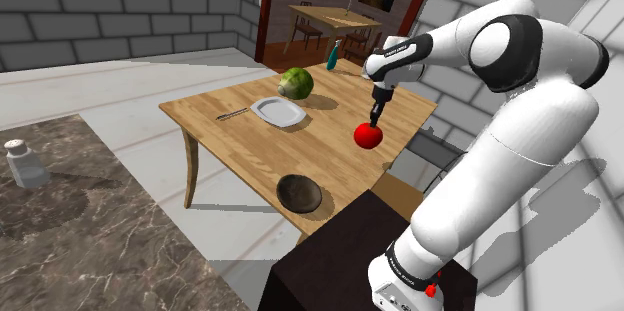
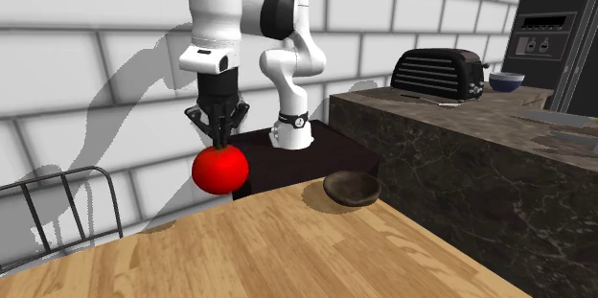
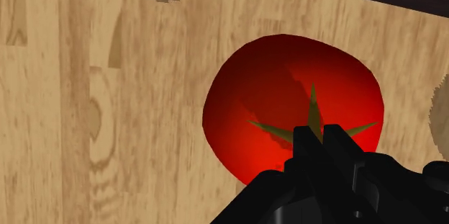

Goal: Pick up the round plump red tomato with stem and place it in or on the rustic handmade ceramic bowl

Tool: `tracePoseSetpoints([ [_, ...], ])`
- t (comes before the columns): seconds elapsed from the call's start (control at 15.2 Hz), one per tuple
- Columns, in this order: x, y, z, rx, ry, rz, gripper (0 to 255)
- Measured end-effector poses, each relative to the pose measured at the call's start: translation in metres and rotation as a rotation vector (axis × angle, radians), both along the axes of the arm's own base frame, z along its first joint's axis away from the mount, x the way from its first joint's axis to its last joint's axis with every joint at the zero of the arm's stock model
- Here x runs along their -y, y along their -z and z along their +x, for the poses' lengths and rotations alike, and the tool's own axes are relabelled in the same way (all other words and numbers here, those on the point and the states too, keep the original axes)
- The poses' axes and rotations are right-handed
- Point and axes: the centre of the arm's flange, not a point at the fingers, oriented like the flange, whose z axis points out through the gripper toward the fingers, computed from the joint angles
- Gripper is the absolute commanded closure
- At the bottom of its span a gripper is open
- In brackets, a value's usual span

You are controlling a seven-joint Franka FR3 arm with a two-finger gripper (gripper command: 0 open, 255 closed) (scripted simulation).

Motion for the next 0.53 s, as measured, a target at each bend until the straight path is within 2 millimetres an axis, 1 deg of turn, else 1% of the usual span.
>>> tracePoseSetpoints([
  [0.2, -0.034, -0.009, 0.0, 0.0, 0.0, 0.0, 255],
  [0.33, -0.062, -0.014, 0.006, 0.0, -0.001, 0.0, 255],
  [0.4, -0.074, -0.017, 0.003, 0.0, -0.001, 0.0, 255],
  [0.53, -0.098, -0.021, 0.003, 0.0, 0.0, 0.0, 255],
])
